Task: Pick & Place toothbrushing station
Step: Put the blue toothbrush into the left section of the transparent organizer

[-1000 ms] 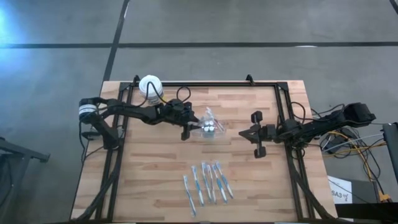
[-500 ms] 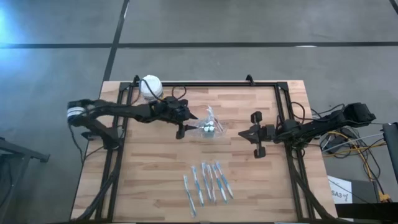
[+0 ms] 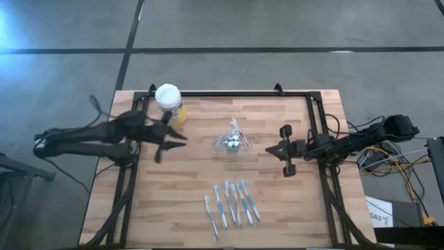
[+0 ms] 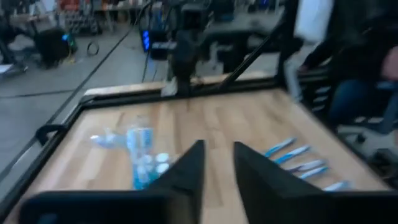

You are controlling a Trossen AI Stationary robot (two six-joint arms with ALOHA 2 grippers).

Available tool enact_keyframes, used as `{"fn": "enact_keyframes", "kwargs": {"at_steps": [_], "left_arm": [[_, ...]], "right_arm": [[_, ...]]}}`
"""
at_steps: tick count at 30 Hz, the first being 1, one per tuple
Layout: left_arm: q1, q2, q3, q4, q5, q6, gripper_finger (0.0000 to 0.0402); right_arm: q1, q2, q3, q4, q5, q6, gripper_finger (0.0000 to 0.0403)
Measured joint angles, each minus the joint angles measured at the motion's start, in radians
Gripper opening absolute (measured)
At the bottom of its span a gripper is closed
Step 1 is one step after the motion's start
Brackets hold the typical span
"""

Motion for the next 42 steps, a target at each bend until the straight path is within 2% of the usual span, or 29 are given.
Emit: {"fn": "enact_keyframes", "kwargs": {"at_steps": [2, 4, 13, 16, 19, 22, 26, 31, 37, 42], "left_arm": [[-0.020, -0.100, -0.067, 0.002, 0.000, -0.045, 0.0033], [-0.033, -0.186, -0.130, 0.007, 0.000, -0.083, 0.0010], [-0.038, -0.451, -0.295, -0.011, -0.053, -0.174, 0.0006], [-0.038, -0.512, -0.330, -0.014, -0.055, -0.176, 0.0010], [-0.038, -0.556, -0.366, -0.020, -0.072, -0.176, 0.0008], [-0.038, -0.584, -0.414, -0.047, -0.090, -0.182, 0.0004], [-0.038, -0.598, -0.467, -0.052, -0.090, -0.184, 0.0009], [-0.038, -0.600, -0.504, -0.047, -0.096, -0.173, 0.0009], [-0.038, -0.598, -0.528, -0.031, -0.117, -0.181, 0.0005], [-0.038, -0.599, -0.529, -0.032, -0.116, -0.181, 0.0017]], "right_arm": [[0.000, 0.000, 0.000, -0.006, 0.000, -0.004, 0.0008], [0.000, 0.000, 0.000, -0.004, 0.000, -0.006, 0.0008], [0.000, 0.012, -0.003, -0.012, 0.000, 0.009, 0.0008], [0.000, 0.029, -0.003, -0.015, 0.008, 0.055, 0.0008], [0.000, 0.043, 0.012, -0.063, 0.066, 0.145, 0.0008], [0.000, 0.048, 0.066, -0.232, 0.110, 0.209, 0.0008], [0.000, 0.059, 0.201, -0.613, 0.171, 0.315, 0.0008], [0.031, 0.119, 0.394, -1.021, 0.183, 0.450, 0.0008], [0.142, 0.225, 0.590, -1.303, 0.211, 0.607, 0.0008], [0.222, 0.337, 0.750, -1.549, 0.212, 0.835, 0.0008]]}}
